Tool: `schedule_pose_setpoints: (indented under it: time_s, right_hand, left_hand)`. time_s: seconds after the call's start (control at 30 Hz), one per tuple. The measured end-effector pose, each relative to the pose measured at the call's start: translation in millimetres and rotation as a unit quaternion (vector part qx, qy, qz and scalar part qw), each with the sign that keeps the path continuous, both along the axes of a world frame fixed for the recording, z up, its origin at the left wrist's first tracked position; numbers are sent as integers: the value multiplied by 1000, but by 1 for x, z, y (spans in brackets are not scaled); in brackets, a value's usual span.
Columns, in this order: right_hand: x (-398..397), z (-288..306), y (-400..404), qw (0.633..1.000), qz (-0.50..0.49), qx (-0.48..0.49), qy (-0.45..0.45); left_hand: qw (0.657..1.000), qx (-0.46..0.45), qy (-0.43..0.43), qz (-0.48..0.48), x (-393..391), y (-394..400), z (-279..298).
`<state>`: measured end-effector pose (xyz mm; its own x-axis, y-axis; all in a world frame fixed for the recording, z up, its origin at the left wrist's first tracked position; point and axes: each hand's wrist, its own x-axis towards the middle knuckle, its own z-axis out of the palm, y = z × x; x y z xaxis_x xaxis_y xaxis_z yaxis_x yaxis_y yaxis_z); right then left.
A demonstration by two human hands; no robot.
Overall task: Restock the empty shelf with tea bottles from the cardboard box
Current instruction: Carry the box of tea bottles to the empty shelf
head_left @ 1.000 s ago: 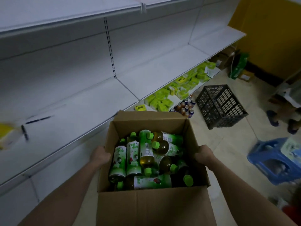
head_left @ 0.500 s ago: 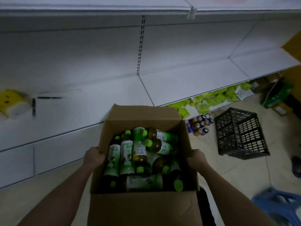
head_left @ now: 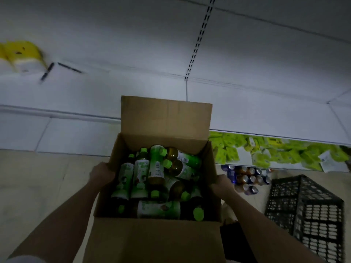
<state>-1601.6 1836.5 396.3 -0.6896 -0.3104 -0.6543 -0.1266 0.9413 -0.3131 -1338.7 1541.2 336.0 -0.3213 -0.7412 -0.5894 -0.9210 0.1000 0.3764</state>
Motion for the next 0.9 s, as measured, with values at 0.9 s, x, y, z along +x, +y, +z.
schedule_pose_setpoints:
  time_s: [0.9]
  right_hand:
    - [-169, -402, 103, 993, 28, -106, 29]
  left_hand:
    - [987, -118, 4, 109, -132, 156, -335]
